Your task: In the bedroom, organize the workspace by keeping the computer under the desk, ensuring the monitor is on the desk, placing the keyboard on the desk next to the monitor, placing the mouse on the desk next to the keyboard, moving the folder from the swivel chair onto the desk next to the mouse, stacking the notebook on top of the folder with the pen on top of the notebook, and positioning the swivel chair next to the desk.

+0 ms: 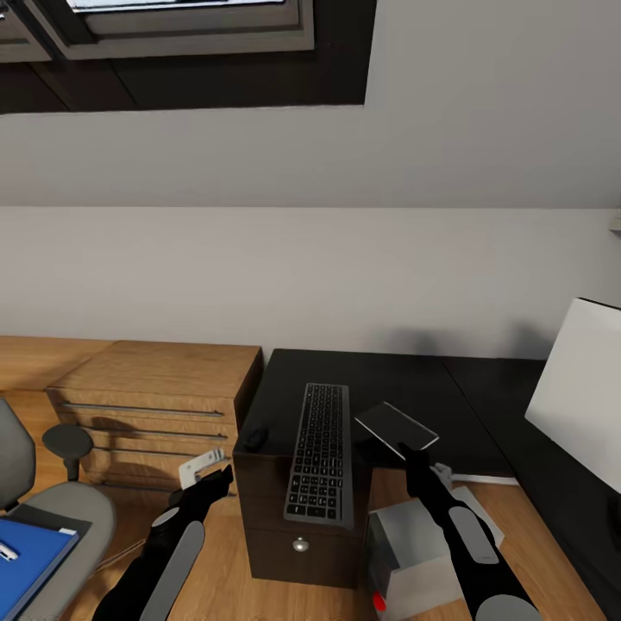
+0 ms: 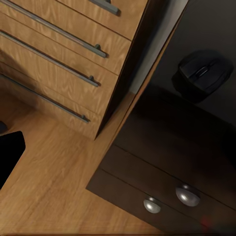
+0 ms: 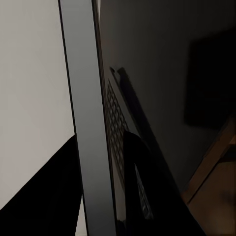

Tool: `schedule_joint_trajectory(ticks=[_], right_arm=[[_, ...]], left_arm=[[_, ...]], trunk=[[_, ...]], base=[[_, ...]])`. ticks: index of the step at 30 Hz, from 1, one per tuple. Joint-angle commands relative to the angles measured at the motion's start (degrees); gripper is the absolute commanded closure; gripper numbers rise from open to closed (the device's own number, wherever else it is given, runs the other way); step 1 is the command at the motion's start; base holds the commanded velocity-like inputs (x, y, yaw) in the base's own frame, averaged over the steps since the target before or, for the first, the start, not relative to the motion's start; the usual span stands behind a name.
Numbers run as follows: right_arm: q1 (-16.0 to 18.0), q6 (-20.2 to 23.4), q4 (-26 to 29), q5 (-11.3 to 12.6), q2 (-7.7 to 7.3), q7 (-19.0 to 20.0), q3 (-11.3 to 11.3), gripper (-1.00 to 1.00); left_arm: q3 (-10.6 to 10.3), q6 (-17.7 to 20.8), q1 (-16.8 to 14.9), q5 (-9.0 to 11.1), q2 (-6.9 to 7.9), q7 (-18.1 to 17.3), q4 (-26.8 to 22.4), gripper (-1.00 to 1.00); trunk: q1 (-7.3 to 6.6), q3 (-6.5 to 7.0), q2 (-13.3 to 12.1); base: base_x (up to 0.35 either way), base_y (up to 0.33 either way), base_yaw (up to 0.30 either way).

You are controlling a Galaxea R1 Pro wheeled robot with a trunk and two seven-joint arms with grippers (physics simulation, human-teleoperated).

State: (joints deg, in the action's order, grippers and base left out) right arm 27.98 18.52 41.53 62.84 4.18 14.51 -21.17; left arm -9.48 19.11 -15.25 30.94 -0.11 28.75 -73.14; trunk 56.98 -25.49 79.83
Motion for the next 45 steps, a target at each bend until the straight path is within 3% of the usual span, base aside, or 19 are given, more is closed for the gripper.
schedule_joint_trajectory(ticks=[1,17,18,45], right_arm=[[0.05,0.55,0.03,0.35,0.07,0.09,-0.36,1.0],[0.05,0.61,0.04,0.35,0.04,-0.08,-0.28,1.0],[0.05,0.6,0.04,0.35,0.04,-0.08,-0.28,-1.0],[0.05,0.55,0.04,0.39,-0.04,-0.01,-0.36,-1.0]], left_arm=[[-0.06,0.14,-0.04,0.42,0.02,0.43,-0.08,-1.0],[-0.1,0.16,-0.04,0.44,-0.02,0.43,-0.08,-1.0],[-0.1,0.16,-0.04,0.44,-0.01,0.43,-0.08,-1.0],[-0.1,0.14,-0.04,0.44,-0.05,0.43,0.01,-1.0]], trunk=[[-0.01,-0.07,0.04],[-0.01,-0.07,0.04],[-0.01,-0.07,0.04],[-0.01,-0.07,0.04]], base=[[-0.056,0.0,0.0],[-0.006,0.0,0.0],[0.0,0.0,0.0],[0.0,0.0,0.0]])
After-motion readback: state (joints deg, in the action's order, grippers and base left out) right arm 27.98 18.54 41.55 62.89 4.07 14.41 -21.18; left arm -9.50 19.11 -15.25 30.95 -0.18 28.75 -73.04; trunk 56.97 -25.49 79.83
